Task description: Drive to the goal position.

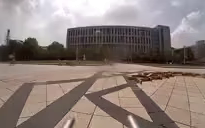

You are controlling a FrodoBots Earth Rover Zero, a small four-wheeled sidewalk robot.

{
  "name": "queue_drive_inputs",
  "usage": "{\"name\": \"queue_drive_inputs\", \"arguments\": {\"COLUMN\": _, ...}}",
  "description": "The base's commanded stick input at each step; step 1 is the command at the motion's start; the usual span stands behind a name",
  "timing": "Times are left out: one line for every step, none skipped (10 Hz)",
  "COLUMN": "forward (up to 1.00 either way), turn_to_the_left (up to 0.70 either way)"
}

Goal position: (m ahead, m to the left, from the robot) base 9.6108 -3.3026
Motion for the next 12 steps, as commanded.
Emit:
{"name": "queue_drive_inputs", "arguments": {"forward": 0.05, "turn_to_the_left": 0.0}}
{"name": "queue_drive_inputs", "arguments": {"forward": 0.05, "turn_to_the_left": 0.0}}
{"name": "queue_drive_inputs", "arguments": {"forward": 0.05, "turn_to_the_left": 0.0}}
{"name": "queue_drive_inputs", "arguments": {"forward": 0.05, "turn_to_the_left": 0.0}}
{"name": "queue_drive_inputs", "arguments": {"forward": 0.05, "turn_to_the_left": 0.0}}
{"name": "queue_drive_inputs", "arguments": {"forward": 0.05, "turn_to_the_left": 0.0}}
{"name": "queue_drive_inputs", "arguments": {"forward": 0.05, "turn_to_the_left": 0.0}}
{"name": "queue_drive_inputs", "arguments": {"forward": 0.05, "turn_to_the_left": 0.0}}
{"name": "queue_drive_inputs", "arguments": {"forward": 0.05, "turn_to_the_left": 0.0}}
{"name": "queue_drive_inputs", "arguments": {"forward": 0.05, "turn_to_the_left": 0.0}}
{"name": "queue_drive_inputs", "arguments": {"forward": 0.04, "turn_to_the_left": 0.0}}
{"name": "queue_drive_inputs", "arguments": {"forward": 0.0, "turn_to_the_left": 0.0}}
